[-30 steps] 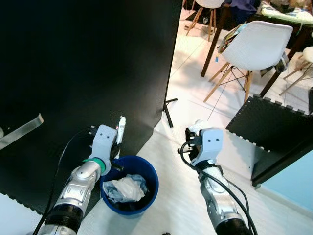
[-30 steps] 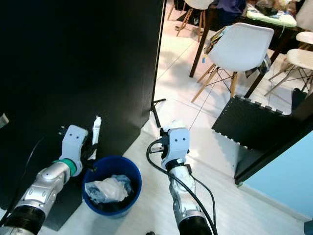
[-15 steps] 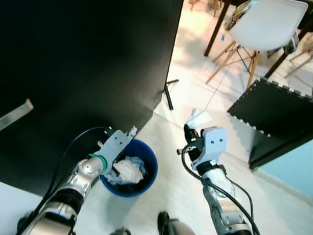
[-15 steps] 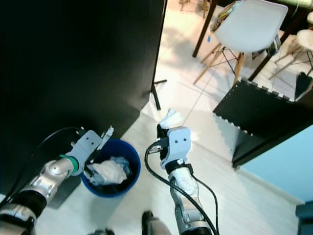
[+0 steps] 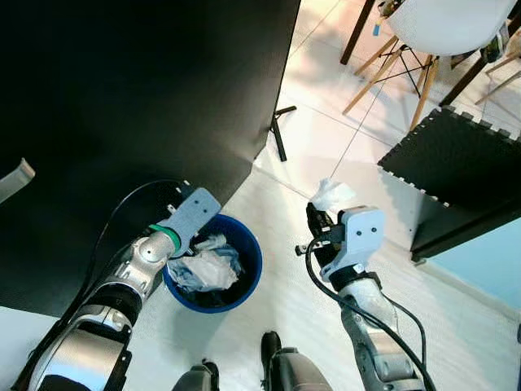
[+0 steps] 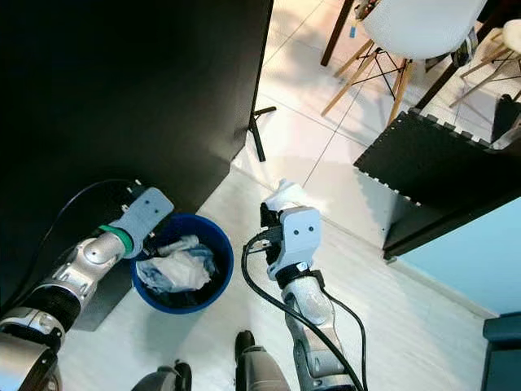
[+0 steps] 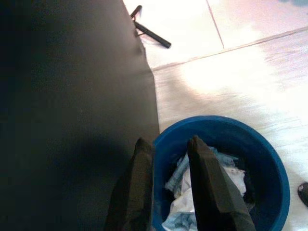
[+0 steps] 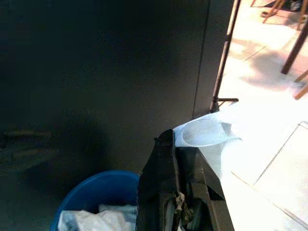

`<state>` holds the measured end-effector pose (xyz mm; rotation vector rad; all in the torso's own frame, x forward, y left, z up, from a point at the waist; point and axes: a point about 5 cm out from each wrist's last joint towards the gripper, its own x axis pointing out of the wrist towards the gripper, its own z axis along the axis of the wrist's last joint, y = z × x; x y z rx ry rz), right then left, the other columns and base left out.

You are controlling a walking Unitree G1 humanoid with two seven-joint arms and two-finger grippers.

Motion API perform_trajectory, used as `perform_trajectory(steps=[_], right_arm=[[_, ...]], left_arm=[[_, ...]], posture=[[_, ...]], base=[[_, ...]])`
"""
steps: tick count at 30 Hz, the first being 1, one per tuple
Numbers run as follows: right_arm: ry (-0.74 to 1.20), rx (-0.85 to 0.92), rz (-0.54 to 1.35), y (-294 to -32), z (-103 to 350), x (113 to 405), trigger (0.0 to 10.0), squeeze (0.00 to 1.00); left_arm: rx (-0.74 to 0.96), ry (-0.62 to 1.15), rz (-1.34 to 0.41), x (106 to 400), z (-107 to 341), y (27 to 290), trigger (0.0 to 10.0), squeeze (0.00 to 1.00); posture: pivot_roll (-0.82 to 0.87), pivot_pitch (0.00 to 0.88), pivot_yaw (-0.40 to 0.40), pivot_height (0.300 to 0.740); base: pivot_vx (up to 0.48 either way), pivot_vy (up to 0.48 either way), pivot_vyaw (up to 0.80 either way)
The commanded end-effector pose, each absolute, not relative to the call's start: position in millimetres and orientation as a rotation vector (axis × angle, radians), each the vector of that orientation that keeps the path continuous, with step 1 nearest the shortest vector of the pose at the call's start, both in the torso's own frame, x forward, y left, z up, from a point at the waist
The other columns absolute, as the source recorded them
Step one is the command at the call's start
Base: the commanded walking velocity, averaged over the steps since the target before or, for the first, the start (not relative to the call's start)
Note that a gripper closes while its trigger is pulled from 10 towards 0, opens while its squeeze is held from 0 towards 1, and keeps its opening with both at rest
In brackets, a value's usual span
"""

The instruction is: Clean up the room

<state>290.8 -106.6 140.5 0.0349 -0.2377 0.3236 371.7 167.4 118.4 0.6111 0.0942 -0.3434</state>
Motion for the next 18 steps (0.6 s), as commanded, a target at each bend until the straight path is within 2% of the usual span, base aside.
perform_trajectory(steps=[1, 5, 8, 11, 12, 13, 14, 18], right_arm=[[-0.186, 0.047, 0.341, -106.5, 130.4, 288.4, 10.0, 0.00], [-0.059, 0.027, 0.527, -76.3, 110.8, 303.7, 10.0, 0.00], [-0.036, 0.037, 0.527, -70.5, 107.6, 310.8, 10.0, 0.00], [0.044, 0.078, 0.506, -55.6, 98.0, 325.7, 10.0, 0.00], [0.044, 0.078, 0.506, -55.6, 98.0, 325.7, 10.0, 0.00], [0.079, 0.095, 0.501, -50.8, 94.2, 329.0, 10.0, 0.00], [0.079, 0.095, 0.501, -50.8, 94.2, 329.0, 10.0, 0.00], [0.160, 0.122, 0.508, -40.9, 86.0, 333.8, 10.0, 0.00]], left_arm=[[0.590, 0.120, -0.353, 364.9, 106.7, 168.9, 10.0, 0.00], [0.462, 0.014, -0.337, 330.5, 107.6, 175.5, 10.0, 0.00], [0.415, 0.007, -0.355, 313.5, 109.2, 173.1, 10.0, 0.00], [0.266, 0.009, -0.438, 260.4, 118.3, 159.1, 10.0, 0.00], [0.266, 0.009, -0.438, 260.4, 118.3, 159.1, 10.0, 0.00], [0.232, 0.000, -0.451, 245.0, 125.6, 154.8, 10.0, 0.00], [0.232, 0.000, -0.451, 245.0, 125.6, 154.8, 10.0, 0.00], [0.175, -0.029, -0.447, 213.2, 148.9, 148.8, 10.0, 0.00]], posture=[[-0.07, 0.321, -0.030, 0.740], [0.01, 0.318, -0.031, 0.740], [0.04, 0.323, -0.030, 0.740], [0.15, 0.339, -0.035, 0.740], [0.15, 0.339, -0.035, 0.740], [0.19, 0.350, -0.040, 0.740], [0.19, 0.350, -0.040, 0.740], [0.28, 0.383, -0.052, 0.740]], base=[[0.000, 0.000, 0.00], [0.000, 0.000, 0.00], [0.000, 0.000, 0.00], [0.000, 0.000, 0.00], [0.000, 0.000, 0.00], [0.000, 0.000, 0.00], [0.000, 0.000, 0.00], [0.000, 0.000, 0.00]])
